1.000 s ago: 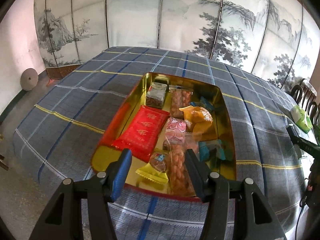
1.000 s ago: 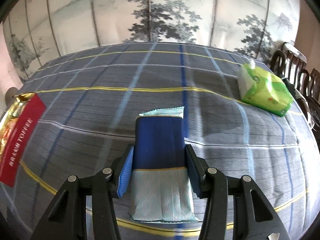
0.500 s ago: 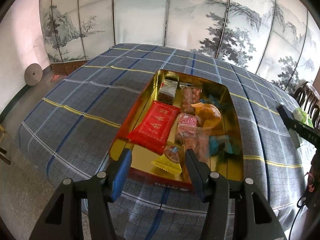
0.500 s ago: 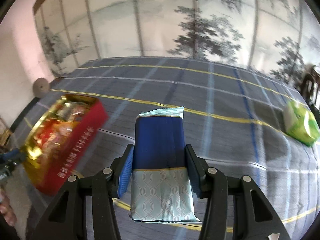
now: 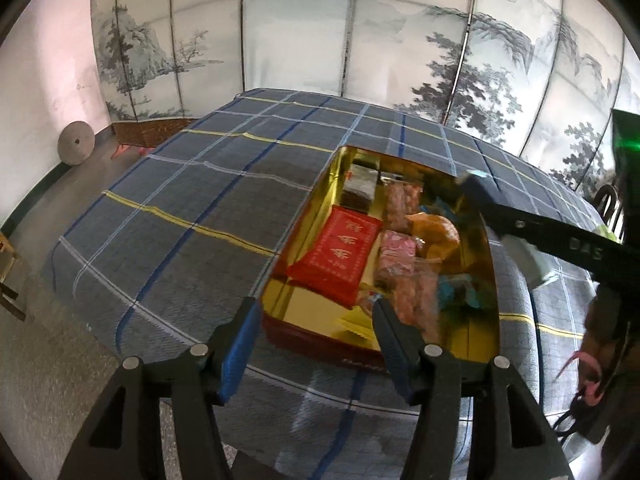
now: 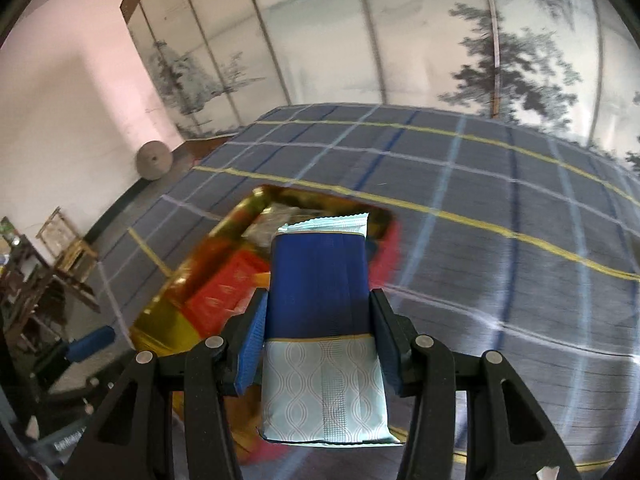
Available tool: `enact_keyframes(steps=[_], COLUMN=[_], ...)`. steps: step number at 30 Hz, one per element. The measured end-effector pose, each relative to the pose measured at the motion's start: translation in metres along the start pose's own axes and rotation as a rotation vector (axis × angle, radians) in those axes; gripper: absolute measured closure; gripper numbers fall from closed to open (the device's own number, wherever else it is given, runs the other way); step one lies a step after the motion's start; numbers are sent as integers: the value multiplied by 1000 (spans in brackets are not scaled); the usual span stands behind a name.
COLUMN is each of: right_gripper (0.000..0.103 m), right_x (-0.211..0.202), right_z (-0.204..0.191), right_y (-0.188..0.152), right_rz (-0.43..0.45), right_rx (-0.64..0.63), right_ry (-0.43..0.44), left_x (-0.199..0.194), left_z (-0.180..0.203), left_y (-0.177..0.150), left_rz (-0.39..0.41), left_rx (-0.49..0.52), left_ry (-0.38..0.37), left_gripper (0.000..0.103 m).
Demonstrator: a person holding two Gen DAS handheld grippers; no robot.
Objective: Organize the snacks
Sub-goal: 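Carry the blue-and-white box into the gold tray and open the right tool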
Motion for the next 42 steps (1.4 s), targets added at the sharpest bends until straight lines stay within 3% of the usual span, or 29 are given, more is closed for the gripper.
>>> enact_keyframes(steps=[3,9,13,24,42], right_gripper=[57,57,57,57,56], right_x=[15,46,59,82,81], right_z=[-14,-37,-49,-60,-62], right_y=[2,5,7,9,6], right_rz=[-24,-70,-78,-102,-98], right_rx=[36,79,81,103,87], right_ry=[40,74,64,1,-5], left_x=[-1,-1,4,0,-2], left_z=[-8,-23,-29,-36,-34], left_y=[0,0,-3,-5,-6], left_rz=[-3,-14,-52,-27,-29], left_rx=[-17,-37,-44,-35,-5], left_ry=[27,54,65,92,103], left_gripper=[33,30,29,29,29])
Point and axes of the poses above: each gripper's, at about its wrist camera, not at the fingertips, and x roughly the way its jaws point, z to its right, y to its top, the point moved 4 cm from there along x, roughly the way its jaws point, and after that the axes turned 5 degrees about x, right-handed, at the moved point
